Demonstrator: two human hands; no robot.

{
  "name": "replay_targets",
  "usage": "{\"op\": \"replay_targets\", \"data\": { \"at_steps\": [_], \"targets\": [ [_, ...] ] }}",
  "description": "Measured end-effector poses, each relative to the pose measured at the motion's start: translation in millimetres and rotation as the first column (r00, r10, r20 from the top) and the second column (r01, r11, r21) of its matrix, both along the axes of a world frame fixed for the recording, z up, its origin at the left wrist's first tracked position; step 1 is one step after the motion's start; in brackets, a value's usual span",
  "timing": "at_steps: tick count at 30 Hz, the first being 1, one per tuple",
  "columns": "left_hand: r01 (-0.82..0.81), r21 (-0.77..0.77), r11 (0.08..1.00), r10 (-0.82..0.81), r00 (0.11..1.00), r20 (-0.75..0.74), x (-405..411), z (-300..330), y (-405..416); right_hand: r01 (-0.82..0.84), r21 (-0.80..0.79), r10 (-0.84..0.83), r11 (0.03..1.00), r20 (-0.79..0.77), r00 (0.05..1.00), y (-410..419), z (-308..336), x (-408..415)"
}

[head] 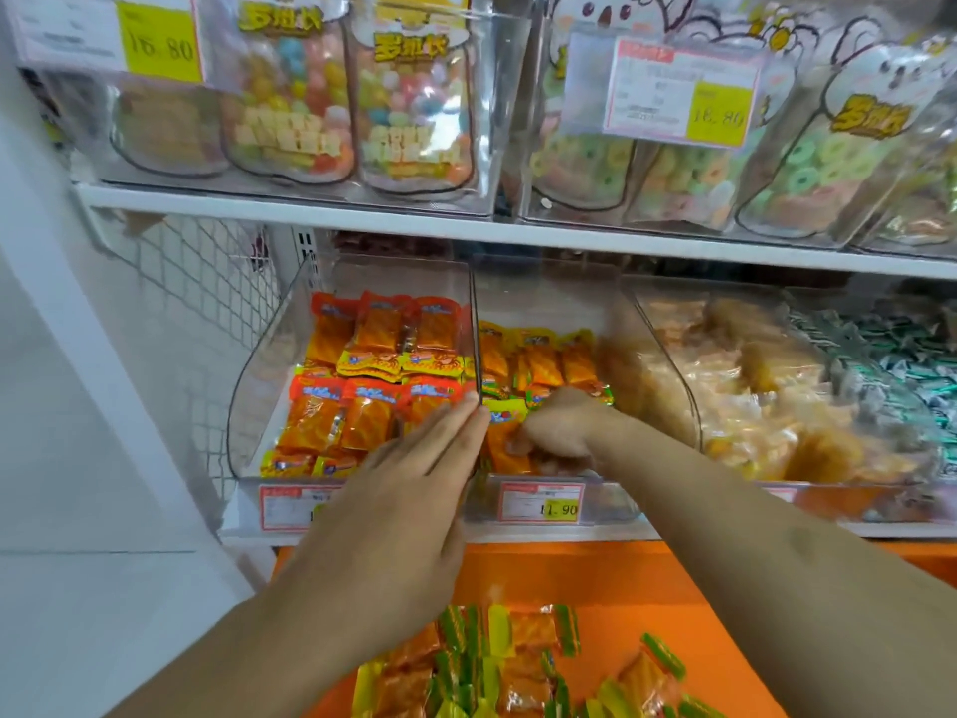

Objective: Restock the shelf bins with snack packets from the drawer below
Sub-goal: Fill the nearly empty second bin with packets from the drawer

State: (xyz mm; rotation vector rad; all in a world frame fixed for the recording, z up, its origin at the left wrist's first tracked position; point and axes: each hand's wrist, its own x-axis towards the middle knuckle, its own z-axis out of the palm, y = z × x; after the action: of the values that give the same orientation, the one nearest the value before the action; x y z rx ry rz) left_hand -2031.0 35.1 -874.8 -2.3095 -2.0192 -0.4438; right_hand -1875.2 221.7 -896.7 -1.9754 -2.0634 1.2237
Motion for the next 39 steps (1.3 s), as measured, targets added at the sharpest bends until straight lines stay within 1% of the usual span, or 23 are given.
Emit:
{"op": "replay_targets", "data": {
  "at_steps": [1,2,4,7,8,10,12,15,18,21,23,24,25,27,28,31,33,35,37,39],
  "targets": [
    [0.010,-0.034,0.999,-0.010,1.000,0.007,0,-2,0,-0.036,0.009,0.035,0.999,0.048,0.998,0,0,0],
    [-0.005,-0.020,1.000,0.005,1.000,-0.002,1,-2,-2,-0.075,0.030,0.071,0.997,0.109,0.992,-1,1,-2],
    [-0.013,-0.016,1.000,0.014,0.999,0.040,2,-7,-1,-0.133,0.078,0.115,0.988,0.207,0.972,-1,0,-2],
    [0.009,-0.024,1.000,-0.007,0.996,0.092,5,-4,-4,-0.179,0.073,0.156,0.981,0.247,0.956,2,-4,2],
    [0.018,-0.030,0.999,-0.014,0.990,0.138,6,-3,-4,-0.206,0.061,0.183,0.977,0.259,0.948,1,-4,3],
    [0.047,-0.001,0.999,-0.046,0.985,0.169,7,-3,-6,-0.267,0.053,0.238,0.962,0.313,0.919,-2,0,5],
    [0.034,-0.034,0.999,-0.026,0.980,0.197,7,0,-8,-0.282,0.069,0.241,0.957,0.349,0.906,-5,6,7],
    [0.037,-0.041,0.998,-0.027,0.975,0.219,4,-2,-8,-0.221,0.122,0.180,0.967,0.280,0.943,-9,16,13],
    [0.038,-0.035,0.999,-0.028,0.970,0.241,3,-1,-11,-0.251,0.280,0.175,0.927,0.267,0.947,-28,32,26],
    [0.036,-0.008,0.999,-0.033,0.968,0.249,7,4,-21,-0.196,0.439,0.167,0.877,0.105,0.980,-63,46,40],
    [0.056,0.011,0.998,-0.057,0.962,0.266,10,6,-33,-0.168,0.575,0.200,0.801,0.008,0.980,-92,52,49],
    [0.067,0.020,0.998,-0.070,0.960,0.273,11,7,-39,-0.150,0.607,0.220,0.781,-0.041,0.975,-106,53,54],
    [0.073,0.027,0.997,-0.078,0.955,0.286,12,7,-46,-0.136,0.605,0.238,0.784,-0.091,0.967,-122,52,57],
    [0.050,0.018,0.999,-0.053,0.937,0.345,14,4,-60,-0.127,0.547,0.262,0.828,-0.177,0.949,-149,39,64],
    [0.033,-0.004,0.999,-0.029,0.924,0.381,16,1,-67,-0.136,0.509,0.263,0.850,-0.187,0.947,-161,27,68],
    [0.028,-0.096,0.995,0.018,0.891,0.453,25,-22,-86,-0.200,0.371,0.255,0.907,-0.104,0.961,-188,-20,78],
    [0.047,-0.186,0.981,0.038,0.904,0.426,30,-49,-95,-0.258,0.228,0.267,0.939,-0.012,0.964,-202,-50,84],
    [0.052,-0.301,0.952,0.074,0.917,0.392,31,-86,-102,-0.293,0.102,0.289,0.951,0.053,0.956,-213,-79,89],
    [0.038,-0.430,0.902,0.128,0.928,0.349,28,-125,-107,-0.304,-0.004,0.303,0.953,0.103,0.947,-221,-110,95],
    [0.000,-0.530,0.848,0.187,0.936,0.298,23,-161,-110,-0.315,-0.072,0.322,0.946,0.145,0.936,-226,-141,97]
  ]
}}
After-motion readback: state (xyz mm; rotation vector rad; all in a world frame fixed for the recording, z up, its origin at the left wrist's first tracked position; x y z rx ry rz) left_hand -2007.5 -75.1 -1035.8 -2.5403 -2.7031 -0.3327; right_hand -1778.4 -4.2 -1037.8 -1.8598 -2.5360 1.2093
